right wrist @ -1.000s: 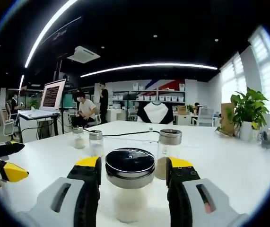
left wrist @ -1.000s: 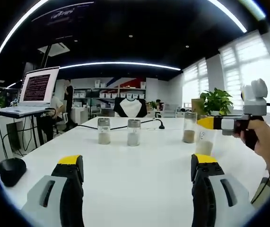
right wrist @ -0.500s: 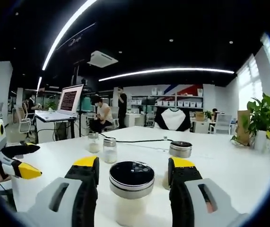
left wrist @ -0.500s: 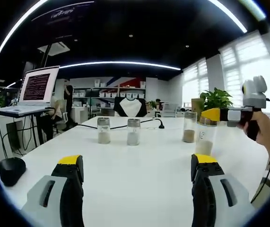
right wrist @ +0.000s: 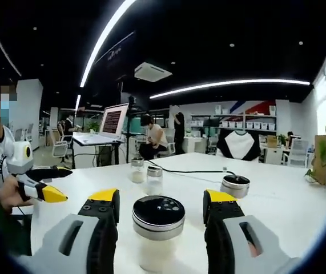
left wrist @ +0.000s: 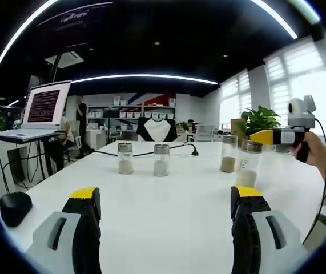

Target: Rotate the seasoning bottle until the label or dispensing opening points toward the visible target arrow and the bottle remains upright within the marked orientation range

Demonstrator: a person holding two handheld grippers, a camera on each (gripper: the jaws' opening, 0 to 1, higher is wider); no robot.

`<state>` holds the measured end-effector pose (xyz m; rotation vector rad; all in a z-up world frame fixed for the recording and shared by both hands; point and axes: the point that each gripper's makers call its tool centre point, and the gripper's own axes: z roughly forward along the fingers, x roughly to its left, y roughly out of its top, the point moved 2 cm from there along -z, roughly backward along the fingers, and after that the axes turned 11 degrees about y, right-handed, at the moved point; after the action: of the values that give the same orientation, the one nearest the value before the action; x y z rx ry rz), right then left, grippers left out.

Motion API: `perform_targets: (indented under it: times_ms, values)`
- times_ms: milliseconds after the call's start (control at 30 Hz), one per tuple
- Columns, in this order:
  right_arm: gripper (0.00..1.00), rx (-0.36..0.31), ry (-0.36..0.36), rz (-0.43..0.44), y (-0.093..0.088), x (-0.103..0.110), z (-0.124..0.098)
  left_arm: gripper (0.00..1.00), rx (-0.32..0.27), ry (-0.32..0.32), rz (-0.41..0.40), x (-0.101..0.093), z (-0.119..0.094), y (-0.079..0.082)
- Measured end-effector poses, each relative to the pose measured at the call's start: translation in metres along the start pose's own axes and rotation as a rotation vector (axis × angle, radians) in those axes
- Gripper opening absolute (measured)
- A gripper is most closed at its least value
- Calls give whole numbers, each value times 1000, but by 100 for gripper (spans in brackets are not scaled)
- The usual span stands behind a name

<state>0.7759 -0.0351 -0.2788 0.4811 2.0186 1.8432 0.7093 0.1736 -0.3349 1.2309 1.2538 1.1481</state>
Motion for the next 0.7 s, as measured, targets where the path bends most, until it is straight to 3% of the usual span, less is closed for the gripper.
perform_targets:
  times_ms: [167,233,267,700]
  values:
    - [60,-10,95,15,-2,-3,0,100,-1,-1,-1,1,0,0]
    - [63,-45,135,47,0,-5,3,100,-3,1,1,1,0,1]
    - [63,-21,151,50,-5,-7,4,100,-4,2,5,2,0,1]
    - [55,-34,268,50,-12,-2,4,100,0,-6,7,0,1,1]
